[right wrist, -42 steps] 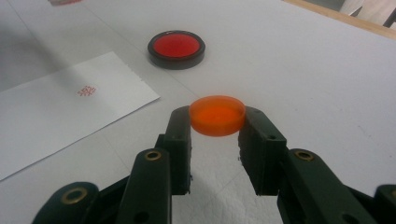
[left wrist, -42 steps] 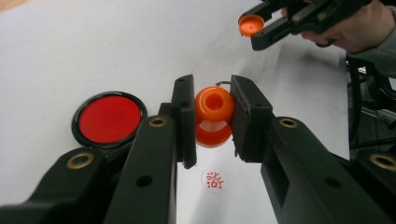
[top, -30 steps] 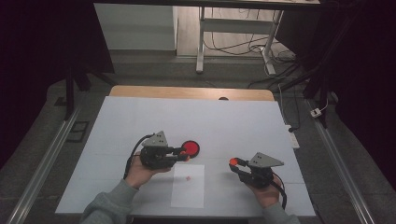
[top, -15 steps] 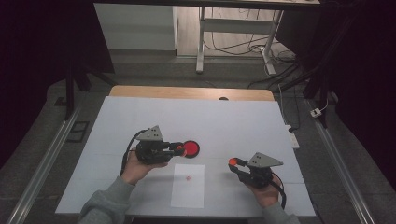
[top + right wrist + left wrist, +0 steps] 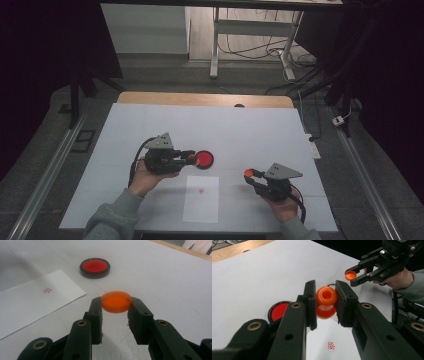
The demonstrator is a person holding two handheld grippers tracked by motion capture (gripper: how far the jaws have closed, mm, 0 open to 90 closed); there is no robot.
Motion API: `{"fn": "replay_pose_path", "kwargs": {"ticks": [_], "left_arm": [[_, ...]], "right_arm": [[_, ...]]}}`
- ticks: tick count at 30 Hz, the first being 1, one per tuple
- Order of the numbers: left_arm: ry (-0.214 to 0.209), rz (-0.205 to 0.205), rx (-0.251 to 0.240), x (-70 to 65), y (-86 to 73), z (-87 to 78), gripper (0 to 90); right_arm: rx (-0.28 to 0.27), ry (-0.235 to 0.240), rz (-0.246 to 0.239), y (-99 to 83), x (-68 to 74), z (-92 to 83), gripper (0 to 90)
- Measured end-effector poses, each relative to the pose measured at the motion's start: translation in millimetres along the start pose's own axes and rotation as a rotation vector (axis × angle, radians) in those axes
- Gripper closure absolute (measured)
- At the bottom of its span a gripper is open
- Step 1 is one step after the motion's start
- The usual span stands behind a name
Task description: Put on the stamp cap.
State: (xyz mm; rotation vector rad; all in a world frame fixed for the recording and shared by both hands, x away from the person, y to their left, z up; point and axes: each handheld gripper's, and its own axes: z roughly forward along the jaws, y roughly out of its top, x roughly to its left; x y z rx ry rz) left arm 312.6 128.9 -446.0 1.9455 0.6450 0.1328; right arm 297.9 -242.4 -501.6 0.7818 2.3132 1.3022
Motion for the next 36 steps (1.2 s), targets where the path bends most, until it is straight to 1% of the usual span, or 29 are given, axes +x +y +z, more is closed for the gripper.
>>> {"fn": "replay_pose_path", "kwargs": {"ticks": [10,16,18,19,24,27,28,31,33,36], "left_arm": [[-0.008,0.004,0.003,-2.1,1.2,4.4,71.9],[-0.012,0.007,0.01,-2.0,1.2,7.2,71.8],[-0.014,0.008,0.012,-2.4,1.1,7.9,71.8],[-0.014,0.007,0.013,-2.7,1.1,8.1,71.8],[-0.02,0.011,0.02,-3.9,0.9,10.0,71.9],[-0.024,0.01,0.023,-4.6,0.7,11.9,71.9],[-0.025,0.014,0.026,-4.5,0.5,12.4,71.9],[-0.027,0.014,0.03,-5.4,0.2,13.8,71.9],[-0.029,0.015,0.032,-5.5,0.1,14.5,71.9],[-0.032,0.016,0.036,-5.8,-0.4,16.4,71.9]], "right_arm": [[-0.005,0.014,-0.016,3.7,6.2,4.1,64.4],[-0.003,0.032,-0.028,6.0,10.6,9.1,64.4],[-0.006,0.044,-0.022,7.0,11.9,11.0,64.3],[-0.017,0.048,-0.019,7.5,12.8,12.4,64.3],[-0.013,0.068,-0.027,10.3,18.8,17.7,64.3],[-0.001,0.076,-0.04,12.0,22.3,21.0,64.4],[-0.006,0.082,-0.038,12.2,23.0,22.1,64.3],[-0.004,0.087,-0.043,13.3,25.6,25.8,64.3],[0.003,0.082,-0.051,14.3,27.4,27.6,64.4],[-0.005,0.096,-0.052,15.0,29.9,30.8,64.4]]}}
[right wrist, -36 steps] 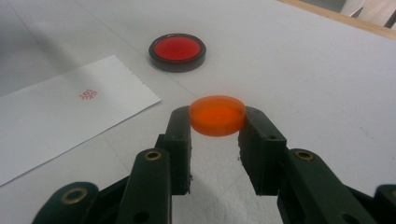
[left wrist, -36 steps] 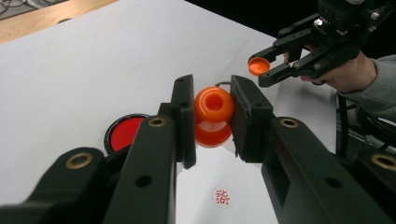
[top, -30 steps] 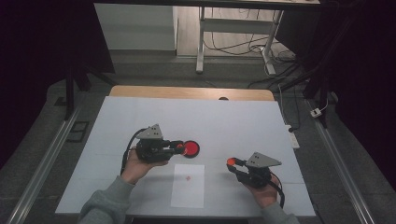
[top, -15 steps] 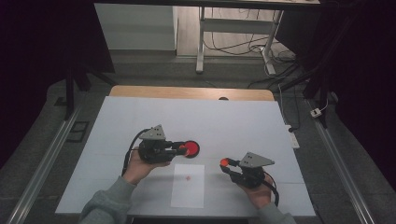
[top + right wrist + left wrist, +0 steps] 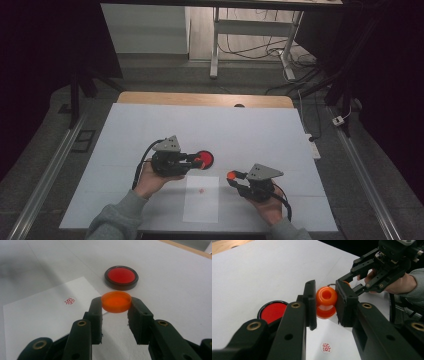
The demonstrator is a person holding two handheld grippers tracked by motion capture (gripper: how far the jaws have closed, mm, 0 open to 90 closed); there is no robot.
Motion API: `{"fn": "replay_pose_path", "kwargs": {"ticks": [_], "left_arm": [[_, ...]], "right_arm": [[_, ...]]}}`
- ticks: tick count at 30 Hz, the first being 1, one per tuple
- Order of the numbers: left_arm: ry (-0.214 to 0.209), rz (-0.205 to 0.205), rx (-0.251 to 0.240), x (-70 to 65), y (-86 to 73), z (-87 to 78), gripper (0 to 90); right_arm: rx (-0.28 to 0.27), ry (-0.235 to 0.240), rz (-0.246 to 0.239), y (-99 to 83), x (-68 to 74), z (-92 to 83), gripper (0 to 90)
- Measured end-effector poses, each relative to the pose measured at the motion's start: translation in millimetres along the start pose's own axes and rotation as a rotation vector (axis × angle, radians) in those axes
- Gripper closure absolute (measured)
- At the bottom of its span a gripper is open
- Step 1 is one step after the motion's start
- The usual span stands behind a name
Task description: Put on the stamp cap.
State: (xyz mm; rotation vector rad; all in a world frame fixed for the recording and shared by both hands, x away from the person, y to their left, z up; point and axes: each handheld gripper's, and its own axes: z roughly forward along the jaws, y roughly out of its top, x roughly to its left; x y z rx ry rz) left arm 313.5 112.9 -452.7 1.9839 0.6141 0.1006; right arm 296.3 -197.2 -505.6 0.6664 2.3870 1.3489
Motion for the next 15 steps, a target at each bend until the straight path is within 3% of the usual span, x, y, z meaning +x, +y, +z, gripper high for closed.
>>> {"fn": "replay_pose_path", "kwargs": {"ticks": [15], "left_arm": [[-0.013,0.006,0.016,-2.9,-0.4,7.0,71.9]], "right_arm": [[0.0,0.021,-0.012,4.7,6.4,10.3,64.3]]}}
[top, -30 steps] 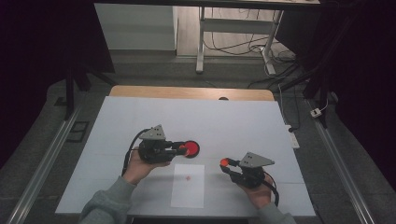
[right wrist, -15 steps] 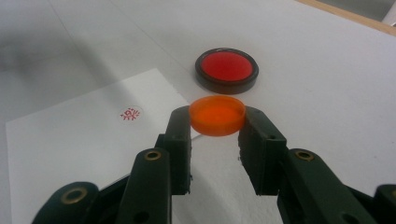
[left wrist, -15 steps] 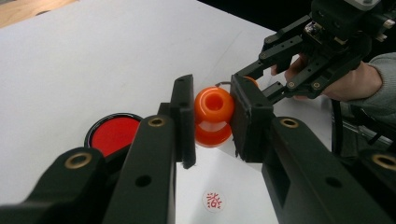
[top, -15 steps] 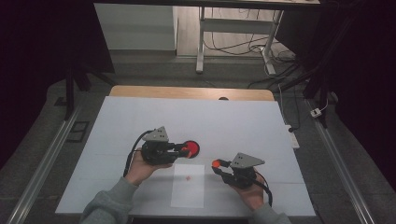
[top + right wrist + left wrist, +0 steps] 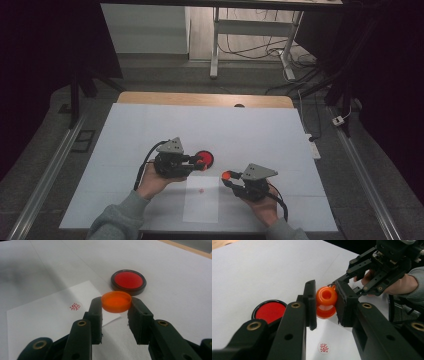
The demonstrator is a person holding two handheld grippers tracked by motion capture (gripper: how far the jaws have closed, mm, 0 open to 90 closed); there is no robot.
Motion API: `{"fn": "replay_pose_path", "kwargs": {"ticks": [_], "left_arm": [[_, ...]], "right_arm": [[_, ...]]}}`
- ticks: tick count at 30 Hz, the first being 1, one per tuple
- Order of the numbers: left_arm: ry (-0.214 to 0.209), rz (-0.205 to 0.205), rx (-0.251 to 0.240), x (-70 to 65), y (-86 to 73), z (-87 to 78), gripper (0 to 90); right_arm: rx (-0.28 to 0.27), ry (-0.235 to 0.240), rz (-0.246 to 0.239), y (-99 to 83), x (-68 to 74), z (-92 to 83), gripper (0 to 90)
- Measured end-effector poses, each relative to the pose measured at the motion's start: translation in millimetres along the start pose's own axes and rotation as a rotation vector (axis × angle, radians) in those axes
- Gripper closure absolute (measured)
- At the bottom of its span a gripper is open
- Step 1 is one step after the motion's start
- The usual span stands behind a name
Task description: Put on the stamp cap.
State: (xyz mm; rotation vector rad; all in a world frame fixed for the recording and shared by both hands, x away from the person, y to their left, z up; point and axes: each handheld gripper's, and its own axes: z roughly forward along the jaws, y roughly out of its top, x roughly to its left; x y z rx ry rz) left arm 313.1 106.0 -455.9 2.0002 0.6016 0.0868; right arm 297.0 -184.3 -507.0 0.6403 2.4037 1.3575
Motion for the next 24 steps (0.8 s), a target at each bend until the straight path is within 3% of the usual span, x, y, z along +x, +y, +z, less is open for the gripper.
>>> {"fn": "replay_pose_path", "kwargs": {"ticks": [24], "left_arm": [[-0.008,0.01,0.01,-1.7,-0.7,5.9,71.9]], "right_arm": [[-0.009,0.012,-0.021,8.7,6.5,13.8,64.3]]}}
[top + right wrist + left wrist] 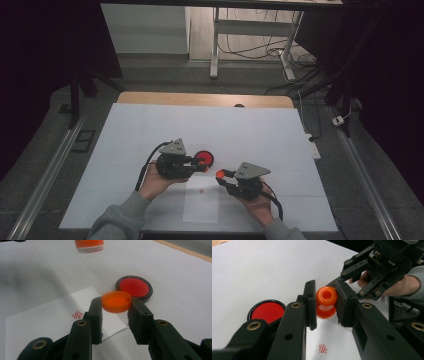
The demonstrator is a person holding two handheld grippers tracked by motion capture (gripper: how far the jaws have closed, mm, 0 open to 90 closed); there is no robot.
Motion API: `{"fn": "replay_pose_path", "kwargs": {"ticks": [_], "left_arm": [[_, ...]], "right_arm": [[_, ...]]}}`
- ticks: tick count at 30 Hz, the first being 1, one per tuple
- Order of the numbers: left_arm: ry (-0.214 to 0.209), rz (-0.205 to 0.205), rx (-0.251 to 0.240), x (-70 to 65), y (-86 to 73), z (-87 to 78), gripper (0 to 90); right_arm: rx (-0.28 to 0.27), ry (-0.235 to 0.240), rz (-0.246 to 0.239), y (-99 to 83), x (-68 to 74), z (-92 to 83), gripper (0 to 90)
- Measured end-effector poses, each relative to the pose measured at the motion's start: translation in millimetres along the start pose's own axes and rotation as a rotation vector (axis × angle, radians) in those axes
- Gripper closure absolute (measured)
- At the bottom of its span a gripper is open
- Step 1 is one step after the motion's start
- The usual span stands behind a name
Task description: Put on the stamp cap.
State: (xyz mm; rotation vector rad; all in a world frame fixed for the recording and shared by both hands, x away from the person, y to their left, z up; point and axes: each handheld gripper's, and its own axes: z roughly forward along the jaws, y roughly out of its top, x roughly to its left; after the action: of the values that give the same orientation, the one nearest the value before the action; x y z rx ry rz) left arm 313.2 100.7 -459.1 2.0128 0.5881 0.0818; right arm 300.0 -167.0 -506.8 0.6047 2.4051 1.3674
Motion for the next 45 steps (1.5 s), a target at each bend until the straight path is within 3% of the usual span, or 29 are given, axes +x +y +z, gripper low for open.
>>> {"fn": "replay_pose_path", "kwargs": {"ticks": [45], "left_arm": [[-0.01,0.003,0.016,-1.9,-1.6,9.8,71.9]], "right_arm": [[-0.01,0.048,-0.038,14.9,12.5,21.8,64.2]]}}
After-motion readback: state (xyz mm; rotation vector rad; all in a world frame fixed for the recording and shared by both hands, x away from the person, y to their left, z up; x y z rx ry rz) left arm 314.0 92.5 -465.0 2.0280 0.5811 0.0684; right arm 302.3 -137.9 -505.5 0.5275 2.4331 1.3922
